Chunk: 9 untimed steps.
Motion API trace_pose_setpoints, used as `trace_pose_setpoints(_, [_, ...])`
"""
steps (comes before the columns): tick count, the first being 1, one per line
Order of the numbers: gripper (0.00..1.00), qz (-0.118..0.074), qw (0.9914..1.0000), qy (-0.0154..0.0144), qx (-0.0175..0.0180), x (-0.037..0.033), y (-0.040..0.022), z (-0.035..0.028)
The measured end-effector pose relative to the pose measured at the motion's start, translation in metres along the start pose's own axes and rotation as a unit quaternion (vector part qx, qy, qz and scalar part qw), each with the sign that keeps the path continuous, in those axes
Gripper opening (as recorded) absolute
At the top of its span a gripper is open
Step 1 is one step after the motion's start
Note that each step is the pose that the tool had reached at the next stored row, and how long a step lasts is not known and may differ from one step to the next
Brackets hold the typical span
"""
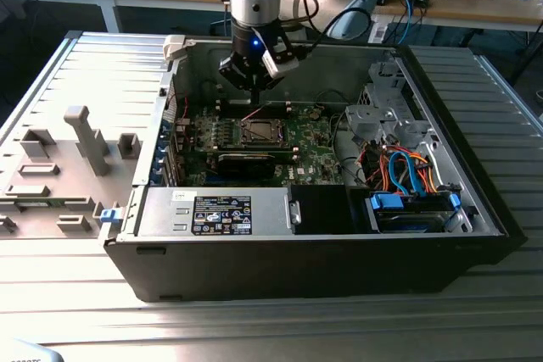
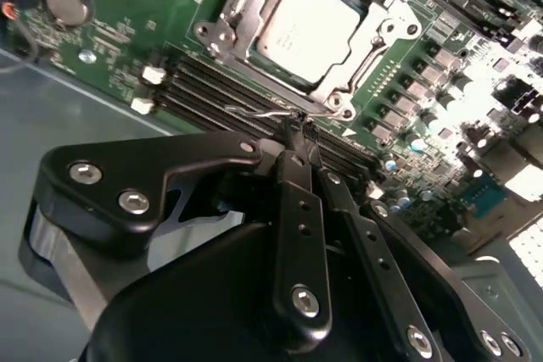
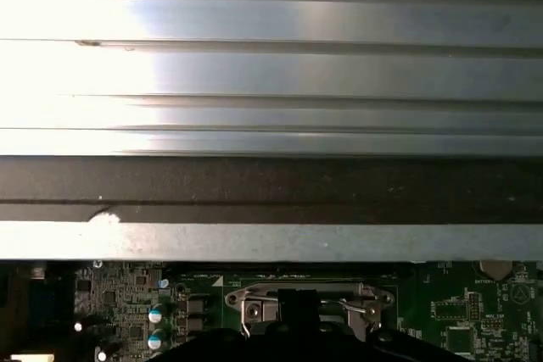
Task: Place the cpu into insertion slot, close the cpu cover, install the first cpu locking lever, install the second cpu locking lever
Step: 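Install the first cpu locking lever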
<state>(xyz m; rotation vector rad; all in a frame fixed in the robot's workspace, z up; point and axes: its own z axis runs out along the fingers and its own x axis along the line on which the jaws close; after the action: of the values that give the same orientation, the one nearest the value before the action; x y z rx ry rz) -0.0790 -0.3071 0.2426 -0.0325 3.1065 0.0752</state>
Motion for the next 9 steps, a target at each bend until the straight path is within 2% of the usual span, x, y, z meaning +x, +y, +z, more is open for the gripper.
trace_pose_setpoints(2, [0.11, -0.013, 0.99991, 0.0006, -0.003, 0.001, 0.0011, 0.0049])
trace_pose_setpoints(5, [0.11, -0.013, 0.99991, 0.0005, -0.0038, 0.0017, 0.0061, 0.0148])
trace_pose_setpoints(9, [0.11, -0.013, 0.99991, 0.0006, -0.0038, 0.0024, 0.0069, 0.0192])
